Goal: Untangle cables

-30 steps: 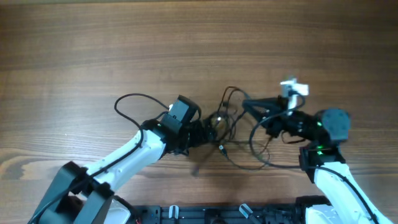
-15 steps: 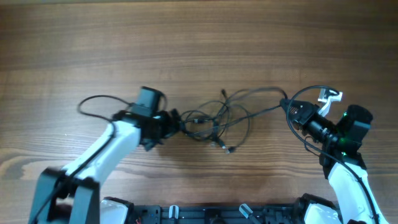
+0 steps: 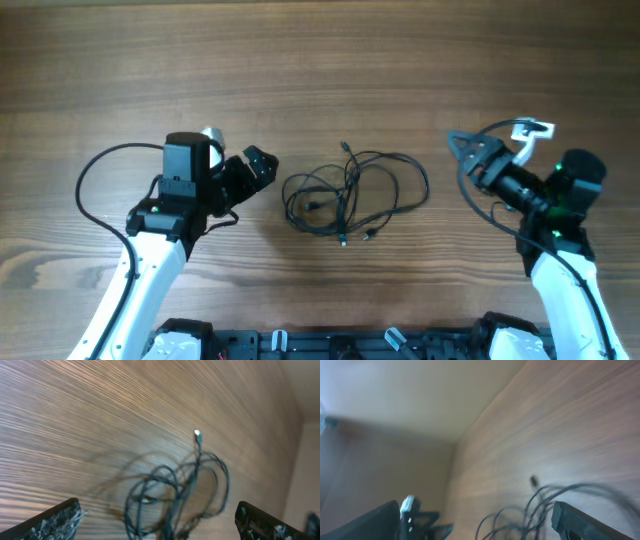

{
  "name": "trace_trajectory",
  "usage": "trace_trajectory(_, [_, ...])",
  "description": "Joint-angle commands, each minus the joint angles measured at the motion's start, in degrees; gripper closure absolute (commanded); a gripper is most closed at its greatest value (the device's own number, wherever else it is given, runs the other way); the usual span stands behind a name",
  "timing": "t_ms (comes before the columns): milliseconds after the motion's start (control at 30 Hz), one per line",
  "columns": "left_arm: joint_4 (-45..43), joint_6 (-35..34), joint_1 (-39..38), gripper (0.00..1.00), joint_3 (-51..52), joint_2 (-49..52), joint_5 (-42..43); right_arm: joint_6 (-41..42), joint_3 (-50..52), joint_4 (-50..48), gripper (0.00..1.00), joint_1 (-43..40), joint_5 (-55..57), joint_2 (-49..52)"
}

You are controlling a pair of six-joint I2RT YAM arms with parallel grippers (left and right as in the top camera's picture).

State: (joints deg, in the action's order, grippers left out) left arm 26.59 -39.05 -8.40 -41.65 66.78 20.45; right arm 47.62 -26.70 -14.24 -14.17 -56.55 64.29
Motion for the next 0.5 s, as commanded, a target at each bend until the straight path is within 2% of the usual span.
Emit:
trace_trajectory(0, [-0.39, 1.09, 0.26, 0.0, -0.26, -0.35, 3.63, -8.96, -0.61, 4.02, 0.15, 10.73, 1.2, -0.09])
trace_trajectory(67, [-0.2, -0.7, 0.26, 0.0, -0.26, -0.35, 2.12, -15.3, -0.61, 4.96, 0.28, 18.6, 4.83, 0.07])
trace_trajectory(167, [3.48, -14.75, 0.33, 0.0, -0.26, -0.35, -5.25, -18.08, -0.61, 4.85, 0.44, 30.53, 15.43, 0.92])
trace_trajectory(233, [4.76, -20.87, 0.33, 0.0, -0.26, -0.35, -8.17, -18.91, -0.63, 3.8, 0.47, 39.74, 23.85, 2.86])
trace_trajectory(333, [4.74, -22.95, 0.57, 0.0, -0.26, -0.35, -8.15, -21.64, -1.68, 2.64, 0.48, 47.32, 29.11, 6.84])
trace_trajectory(433, [4.83, -22.93, 1.88, 0.0, -0.26, -0.35, -8.13, -25.51, -5.84, 2.91, 0.54, 51.19, 30.16, 14.16])
trace_trajectory(467, [5.18, -22.93, 1.95, 0.0, -0.26, -0.35, -8.17, -26.88, -7.69, 2.95, 0.59, 51.95, 29.75, 17.14])
